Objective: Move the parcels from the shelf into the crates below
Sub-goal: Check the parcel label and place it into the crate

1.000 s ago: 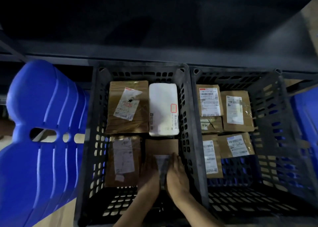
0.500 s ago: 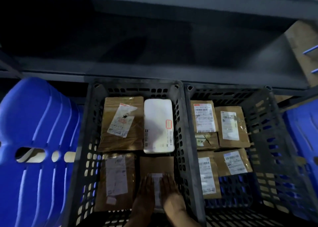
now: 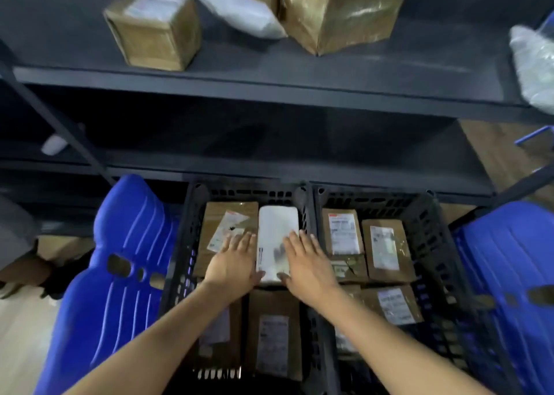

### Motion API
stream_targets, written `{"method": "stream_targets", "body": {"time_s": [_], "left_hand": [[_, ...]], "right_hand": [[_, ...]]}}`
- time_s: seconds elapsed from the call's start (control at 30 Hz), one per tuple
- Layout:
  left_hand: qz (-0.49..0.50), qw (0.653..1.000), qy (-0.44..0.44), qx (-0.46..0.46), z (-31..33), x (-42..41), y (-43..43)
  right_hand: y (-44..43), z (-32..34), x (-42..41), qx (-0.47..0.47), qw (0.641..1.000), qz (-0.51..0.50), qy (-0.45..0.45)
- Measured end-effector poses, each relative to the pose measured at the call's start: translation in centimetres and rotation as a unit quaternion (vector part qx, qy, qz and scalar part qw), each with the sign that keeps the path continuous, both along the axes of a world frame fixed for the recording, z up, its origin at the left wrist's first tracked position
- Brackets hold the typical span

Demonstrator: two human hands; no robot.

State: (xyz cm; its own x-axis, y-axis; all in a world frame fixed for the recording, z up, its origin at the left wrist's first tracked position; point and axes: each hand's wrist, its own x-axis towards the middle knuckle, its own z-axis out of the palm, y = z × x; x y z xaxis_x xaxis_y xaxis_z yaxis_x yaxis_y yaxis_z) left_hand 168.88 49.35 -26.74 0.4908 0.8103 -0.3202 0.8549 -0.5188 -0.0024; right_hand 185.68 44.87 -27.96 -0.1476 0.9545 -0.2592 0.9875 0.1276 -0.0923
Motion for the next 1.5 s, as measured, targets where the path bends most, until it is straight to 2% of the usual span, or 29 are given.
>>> {"method": "stream_targets", "body": {"time_s": [0.17,0.33,0.47,0.63,0.83,0.97,1.27,1.5], "left_hand": [[0.015,0.994,-0.039,0.103,7.6,-0.1,5.3],[0.041,0.970,-0.080,0.226,15.4,-1.6,9.5],[0.076,0.954,-0.070,0.282,20.0,-3.9,12.4],[0.085,0.936,-0.069,0.335,23.0,-6.6,15.8],[0.099,0.932,-0.049,0.345,23.8,-9.7,20.8],[0.097,0.936,-0.070,0.331,23.1,-11.4,23.9],[0.161,0.929,-0.241,0.229,22.0,-12.8,30.0],[0.217,0.897,-0.338,0.185,20.9,-12.4,31.6]], "right_hand": [[5.4,7.9,2.1,0.092,0.995,-0.012,-0.019],[9.6,15.1,2.2,0.196,0.981,-0.003,-0.005],[12.9,19.2,0.6,0.227,0.974,0.006,0.009],[16.7,22.0,-2.1,0.265,0.964,0.025,0.018],[22.2,23.5,-6.2,0.270,0.961,0.054,0.039],[25.8,23.4,-8.9,0.267,0.960,0.060,0.058],[31.6,23.1,-12.5,0.260,0.959,0.049,0.098],[33.3,22.2,-12.8,0.248,0.960,0.041,0.126]]}}
